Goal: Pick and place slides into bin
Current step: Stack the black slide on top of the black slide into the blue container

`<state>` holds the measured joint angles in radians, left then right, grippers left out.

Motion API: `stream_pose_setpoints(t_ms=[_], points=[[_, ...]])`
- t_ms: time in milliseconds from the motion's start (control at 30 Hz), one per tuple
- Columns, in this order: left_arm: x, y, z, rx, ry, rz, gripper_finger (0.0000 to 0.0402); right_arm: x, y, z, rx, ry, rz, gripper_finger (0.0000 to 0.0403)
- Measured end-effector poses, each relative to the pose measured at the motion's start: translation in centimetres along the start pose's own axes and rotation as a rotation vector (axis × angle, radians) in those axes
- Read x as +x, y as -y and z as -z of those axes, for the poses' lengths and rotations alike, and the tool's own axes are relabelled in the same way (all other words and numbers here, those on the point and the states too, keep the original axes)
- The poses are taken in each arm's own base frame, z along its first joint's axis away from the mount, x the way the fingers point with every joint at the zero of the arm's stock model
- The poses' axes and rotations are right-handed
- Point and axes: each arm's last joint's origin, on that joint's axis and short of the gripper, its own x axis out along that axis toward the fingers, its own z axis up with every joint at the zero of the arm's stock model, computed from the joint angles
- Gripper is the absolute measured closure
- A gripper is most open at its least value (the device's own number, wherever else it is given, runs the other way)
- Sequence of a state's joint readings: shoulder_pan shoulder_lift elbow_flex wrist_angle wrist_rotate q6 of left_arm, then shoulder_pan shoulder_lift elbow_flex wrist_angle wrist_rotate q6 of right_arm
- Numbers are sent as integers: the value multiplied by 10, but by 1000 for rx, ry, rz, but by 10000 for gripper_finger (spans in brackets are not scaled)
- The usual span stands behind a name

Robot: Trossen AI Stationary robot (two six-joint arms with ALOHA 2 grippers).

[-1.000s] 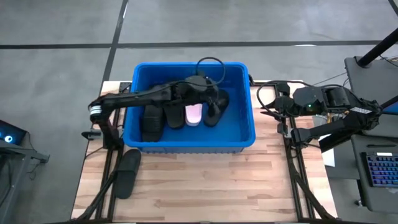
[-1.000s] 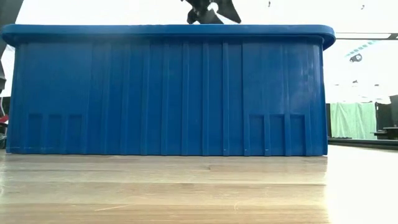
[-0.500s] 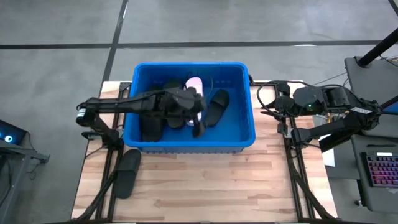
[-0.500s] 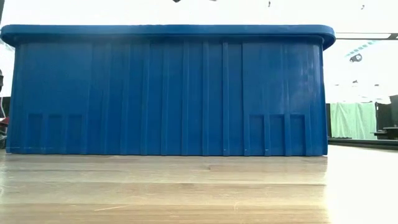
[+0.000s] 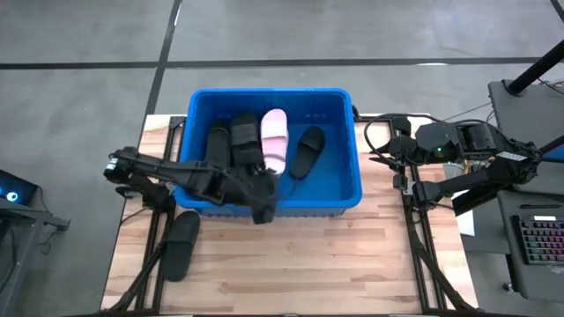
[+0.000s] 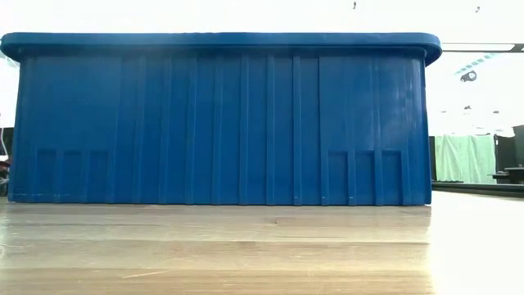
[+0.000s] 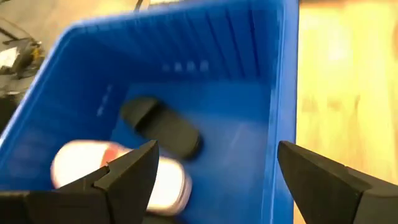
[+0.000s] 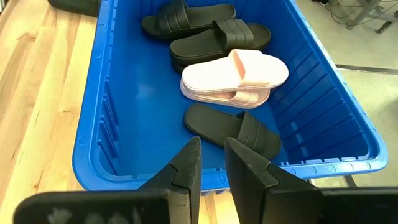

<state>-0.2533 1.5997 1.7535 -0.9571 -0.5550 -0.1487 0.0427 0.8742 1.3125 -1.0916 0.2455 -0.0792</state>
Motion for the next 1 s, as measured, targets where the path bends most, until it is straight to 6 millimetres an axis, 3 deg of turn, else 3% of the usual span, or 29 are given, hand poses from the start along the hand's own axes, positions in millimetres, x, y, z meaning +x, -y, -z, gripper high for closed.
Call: stream_pose_setpoints(t_ms=[333, 700, 1000], points=[[-10, 36, 26, -4, -178, 29, 91, 0, 0, 0, 0, 0, 0, 340], [-43, 67, 59, 46, -400, 169, 91, 0, 0, 0, -8, 0, 0, 340], [-60, 89, 86, -79, -658, 284, 91, 0, 0, 0, -8, 0, 0, 344]])
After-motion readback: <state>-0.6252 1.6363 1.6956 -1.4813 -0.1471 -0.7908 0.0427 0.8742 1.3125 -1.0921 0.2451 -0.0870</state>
